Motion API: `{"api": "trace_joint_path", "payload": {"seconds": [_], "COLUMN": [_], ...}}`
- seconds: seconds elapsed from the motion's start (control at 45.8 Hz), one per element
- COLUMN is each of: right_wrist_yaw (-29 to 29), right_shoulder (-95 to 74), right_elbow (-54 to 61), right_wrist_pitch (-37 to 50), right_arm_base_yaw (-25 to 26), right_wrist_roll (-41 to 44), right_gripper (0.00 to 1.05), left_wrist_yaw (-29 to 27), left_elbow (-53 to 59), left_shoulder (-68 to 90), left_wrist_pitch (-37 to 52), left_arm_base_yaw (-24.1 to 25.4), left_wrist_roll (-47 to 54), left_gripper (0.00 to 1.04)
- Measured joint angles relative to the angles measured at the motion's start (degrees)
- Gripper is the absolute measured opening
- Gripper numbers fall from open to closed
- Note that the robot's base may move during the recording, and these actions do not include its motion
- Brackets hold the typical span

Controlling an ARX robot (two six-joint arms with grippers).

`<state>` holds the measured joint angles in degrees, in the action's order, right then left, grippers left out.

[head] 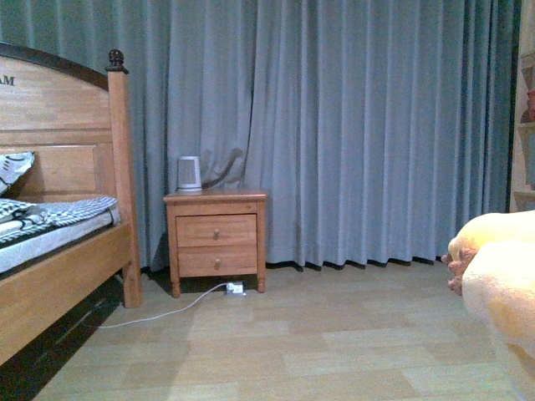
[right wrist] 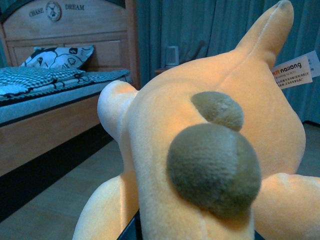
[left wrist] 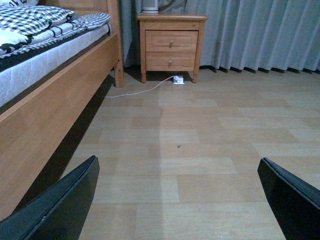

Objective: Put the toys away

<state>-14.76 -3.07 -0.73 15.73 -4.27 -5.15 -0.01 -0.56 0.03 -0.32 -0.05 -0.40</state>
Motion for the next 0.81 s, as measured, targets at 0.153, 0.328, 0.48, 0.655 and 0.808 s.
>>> {"api": "trace_joint_path", "payload": {"seconds": [0.153, 0.328, 0.48, 0.655, 0.808], "right_wrist_yaw": [0.0, 0.0, 0.0, 0.0, 0.0], "right_shoulder": [0.0, 0.0, 0.0, 0.0, 0.0], "right_elbow": [0.0, 0.0, 0.0, 0.0, 0.0], "right_wrist_pitch": [0.0, 0.0, 0.0, 0.0, 0.0], "right_arm_base_yaw": [0.0, 0.0, 0.0, 0.0, 0.0], "right_wrist_roll": [0.0, 0.0, 0.0, 0.0, 0.0], "right_gripper": [0.08, 0.08, 0.08, 0.08, 0.08], "left_wrist_yaw": [0.0, 0.0, 0.0, 0.0, 0.0], "left_elbow": [0.0, 0.0, 0.0, 0.0, 0.0], "left_shoulder": [0.0, 0.0, 0.0, 0.0, 0.0], "left_wrist_pitch": [0.0, 0.0, 0.0, 0.0, 0.0], "left_arm_base_yaw": [0.0, 0.0, 0.0, 0.0, 0.0], "left_wrist_roll": [0.0, 0.0, 0.0, 0.0, 0.0], "left_gripper": [0.99, 0.99, 0.99, 0.99, 0.99]}}
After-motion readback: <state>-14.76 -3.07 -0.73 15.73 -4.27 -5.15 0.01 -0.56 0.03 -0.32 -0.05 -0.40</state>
